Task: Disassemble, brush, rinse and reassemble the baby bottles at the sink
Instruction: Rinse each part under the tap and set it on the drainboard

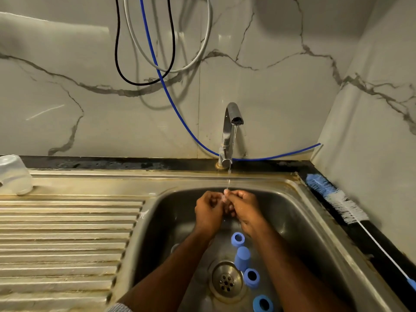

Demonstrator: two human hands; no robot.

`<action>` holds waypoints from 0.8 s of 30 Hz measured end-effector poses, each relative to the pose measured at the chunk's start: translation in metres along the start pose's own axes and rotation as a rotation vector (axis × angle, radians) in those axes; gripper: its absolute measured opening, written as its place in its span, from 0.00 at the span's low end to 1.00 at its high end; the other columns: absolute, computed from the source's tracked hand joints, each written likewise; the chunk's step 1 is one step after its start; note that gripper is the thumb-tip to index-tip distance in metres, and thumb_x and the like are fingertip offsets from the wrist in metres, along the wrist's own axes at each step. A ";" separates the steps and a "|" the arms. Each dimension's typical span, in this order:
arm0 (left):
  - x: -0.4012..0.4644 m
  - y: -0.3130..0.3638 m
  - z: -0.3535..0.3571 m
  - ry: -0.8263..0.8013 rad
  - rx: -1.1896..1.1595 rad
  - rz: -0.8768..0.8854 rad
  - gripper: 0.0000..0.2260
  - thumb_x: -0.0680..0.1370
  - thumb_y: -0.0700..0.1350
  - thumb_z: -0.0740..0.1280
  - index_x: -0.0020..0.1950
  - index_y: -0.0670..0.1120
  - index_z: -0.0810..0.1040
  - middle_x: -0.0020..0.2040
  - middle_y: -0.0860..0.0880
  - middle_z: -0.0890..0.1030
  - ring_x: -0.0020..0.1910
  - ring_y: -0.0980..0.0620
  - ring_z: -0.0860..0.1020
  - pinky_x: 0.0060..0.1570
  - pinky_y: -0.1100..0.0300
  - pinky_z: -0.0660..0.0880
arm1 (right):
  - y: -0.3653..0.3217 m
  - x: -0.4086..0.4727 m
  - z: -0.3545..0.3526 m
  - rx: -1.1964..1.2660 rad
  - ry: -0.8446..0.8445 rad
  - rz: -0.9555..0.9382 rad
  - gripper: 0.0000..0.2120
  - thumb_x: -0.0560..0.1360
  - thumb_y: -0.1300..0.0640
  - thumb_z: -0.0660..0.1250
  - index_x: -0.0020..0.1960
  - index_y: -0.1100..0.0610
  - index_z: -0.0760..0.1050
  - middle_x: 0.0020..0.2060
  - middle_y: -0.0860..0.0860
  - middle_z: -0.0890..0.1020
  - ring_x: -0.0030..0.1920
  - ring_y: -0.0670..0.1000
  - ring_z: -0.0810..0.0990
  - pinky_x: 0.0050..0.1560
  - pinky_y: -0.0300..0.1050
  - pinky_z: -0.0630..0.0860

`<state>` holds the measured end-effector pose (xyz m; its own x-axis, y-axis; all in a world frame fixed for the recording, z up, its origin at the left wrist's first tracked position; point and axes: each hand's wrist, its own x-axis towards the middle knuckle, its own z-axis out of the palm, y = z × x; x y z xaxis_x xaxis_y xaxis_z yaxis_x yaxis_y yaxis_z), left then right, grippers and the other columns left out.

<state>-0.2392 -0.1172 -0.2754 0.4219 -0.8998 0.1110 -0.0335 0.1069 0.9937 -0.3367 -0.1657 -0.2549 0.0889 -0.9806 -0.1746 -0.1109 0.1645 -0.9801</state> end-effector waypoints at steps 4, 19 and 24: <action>0.001 -0.001 -0.009 -0.082 -0.112 -0.090 0.08 0.77 0.36 0.72 0.55 0.42 0.81 0.47 0.43 0.86 0.48 0.44 0.86 0.52 0.48 0.83 | -0.005 -0.005 -0.005 -0.021 -0.102 -0.080 0.07 0.78 0.66 0.67 0.52 0.61 0.83 0.42 0.57 0.86 0.38 0.50 0.82 0.38 0.39 0.78; -0.001 0.002 -0.014 -0.051 -0.305 -0.318 0.06 0.78 0.35 0.69 0.55 0.38 0.80 0.47 0.38 0.85 0.47 0.43 0.85 0.48 0.52 0.83 | 0.000 -0.002 -0.011 -0.253 -0.068 -0.283 0.10 0.73 0.66 0.73 0.52 0.56 0.83 0.46 0.48 0.86 0.48 0.45 0.84 0.49 0.37 0.81; -0.002 0.005 -0.012 -0.049 -0.403 -0.366 0.06 0.79 0.34 0.67 0.56 0.38 0.79 0.52 0.37 0.84 0.52 0.41 0.85 0.50 0.52 0.83 | 0.001 -0.002 -0.012 -0.217 -0.076 -0.292 0.09 0.76 0.62 0.71 0.56 0.57 0.83 0.48 0.49 0.86 0.49 0.43 0.84 0.47 0.33 0.79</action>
<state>-0.2291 -0.1101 -0.2712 0.2980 -0.9263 -0.2305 0.4615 -0.0716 0.8842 -0.3483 -0.1652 -0.2541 0.2205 -0.9708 0.0947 -0.2763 -0.1553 -0.9484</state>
